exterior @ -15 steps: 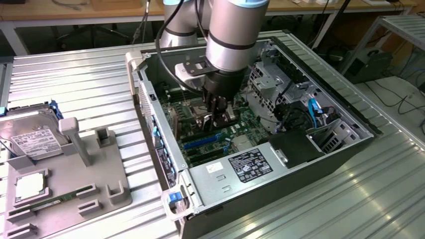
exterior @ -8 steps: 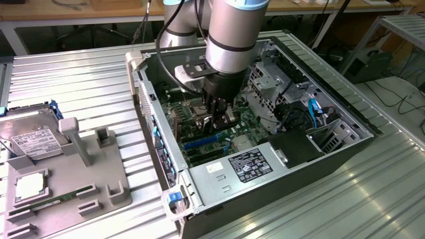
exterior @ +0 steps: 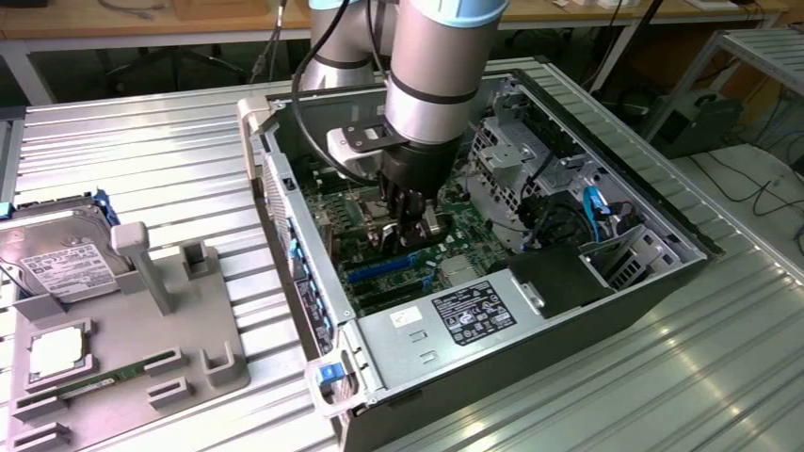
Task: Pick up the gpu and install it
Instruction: 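Insert the gpu into the slot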
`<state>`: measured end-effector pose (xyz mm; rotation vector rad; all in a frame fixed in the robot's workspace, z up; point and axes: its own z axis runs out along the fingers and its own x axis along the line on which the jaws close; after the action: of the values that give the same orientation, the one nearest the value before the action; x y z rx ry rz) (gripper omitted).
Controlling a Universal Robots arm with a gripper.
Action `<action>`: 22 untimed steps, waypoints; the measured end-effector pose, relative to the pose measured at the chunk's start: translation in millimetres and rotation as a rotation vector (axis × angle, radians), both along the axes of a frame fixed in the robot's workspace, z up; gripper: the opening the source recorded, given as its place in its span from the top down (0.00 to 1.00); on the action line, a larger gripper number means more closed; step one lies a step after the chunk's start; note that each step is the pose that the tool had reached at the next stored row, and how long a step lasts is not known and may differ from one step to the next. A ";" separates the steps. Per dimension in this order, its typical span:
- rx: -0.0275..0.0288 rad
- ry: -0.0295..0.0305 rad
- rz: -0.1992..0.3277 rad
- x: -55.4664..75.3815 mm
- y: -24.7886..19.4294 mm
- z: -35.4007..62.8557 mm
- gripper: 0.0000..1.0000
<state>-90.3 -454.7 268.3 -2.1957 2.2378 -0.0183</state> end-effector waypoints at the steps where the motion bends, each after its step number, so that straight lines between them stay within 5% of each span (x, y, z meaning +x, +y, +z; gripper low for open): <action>1: 0.0001 -0.0001 0.000 -0.3 0.0 -0.2 0.72; 22: 0.0002 -0.0022 0.000 -6.6 -1.9 -8.4 0.72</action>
<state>-96.9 -456.6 259.9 -2.1945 2.2365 -0.0205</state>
